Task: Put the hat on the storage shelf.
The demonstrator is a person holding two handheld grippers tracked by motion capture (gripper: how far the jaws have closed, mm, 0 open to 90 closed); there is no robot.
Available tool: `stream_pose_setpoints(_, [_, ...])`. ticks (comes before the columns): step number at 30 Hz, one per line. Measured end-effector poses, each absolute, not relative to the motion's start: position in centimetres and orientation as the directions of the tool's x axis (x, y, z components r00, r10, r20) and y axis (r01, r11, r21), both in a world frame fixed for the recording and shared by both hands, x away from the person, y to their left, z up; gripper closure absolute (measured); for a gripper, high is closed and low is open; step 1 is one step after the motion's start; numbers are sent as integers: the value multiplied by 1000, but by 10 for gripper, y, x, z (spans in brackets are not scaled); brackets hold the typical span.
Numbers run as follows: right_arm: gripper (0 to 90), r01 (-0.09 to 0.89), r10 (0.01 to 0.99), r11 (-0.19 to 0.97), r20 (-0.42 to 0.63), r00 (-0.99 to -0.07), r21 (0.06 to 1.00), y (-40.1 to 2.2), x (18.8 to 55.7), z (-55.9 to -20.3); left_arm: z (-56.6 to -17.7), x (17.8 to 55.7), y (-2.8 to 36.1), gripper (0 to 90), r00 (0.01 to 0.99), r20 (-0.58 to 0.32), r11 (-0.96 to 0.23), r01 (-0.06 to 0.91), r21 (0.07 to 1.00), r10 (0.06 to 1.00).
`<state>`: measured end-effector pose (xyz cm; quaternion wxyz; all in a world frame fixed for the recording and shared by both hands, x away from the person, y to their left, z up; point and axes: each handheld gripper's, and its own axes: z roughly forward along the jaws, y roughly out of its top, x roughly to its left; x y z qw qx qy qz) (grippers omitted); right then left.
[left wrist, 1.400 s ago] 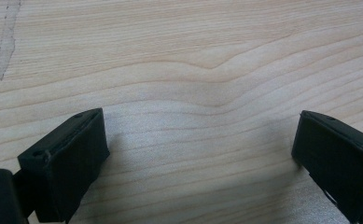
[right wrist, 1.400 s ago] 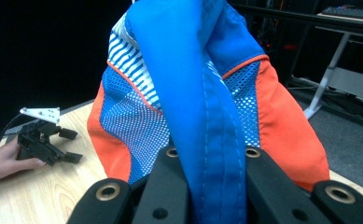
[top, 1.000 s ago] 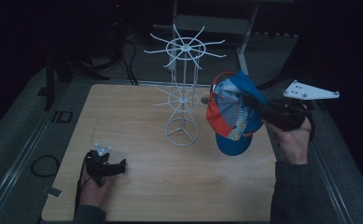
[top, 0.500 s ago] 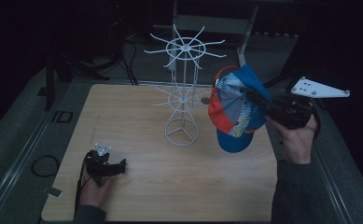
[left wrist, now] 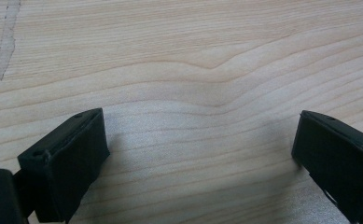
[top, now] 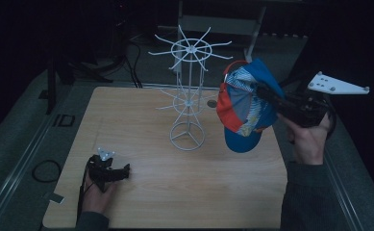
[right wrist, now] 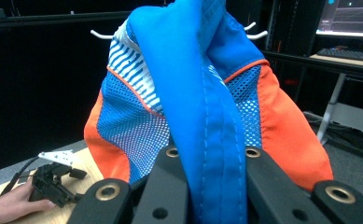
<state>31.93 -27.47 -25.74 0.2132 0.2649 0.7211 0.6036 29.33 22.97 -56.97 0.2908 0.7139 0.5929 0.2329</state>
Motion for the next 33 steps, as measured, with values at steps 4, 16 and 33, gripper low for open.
stream_pose_setpoints(4, [880,117,644,124,9,-765,985,-272,321,-252,-570,293,230,38,189,-12,-128,711,691,982])
stream_pose_setpoints(16, [879,121,633,106,27,-773,987,-262,336,-243,-570,293,230,38,188,-12,-127,710,693,982])
stream_pose_setpoints(33, [551,199,663,226,-1,-749,953,-238,348,-262,-570,293,230,38,188,-14,-127,712,691,982])
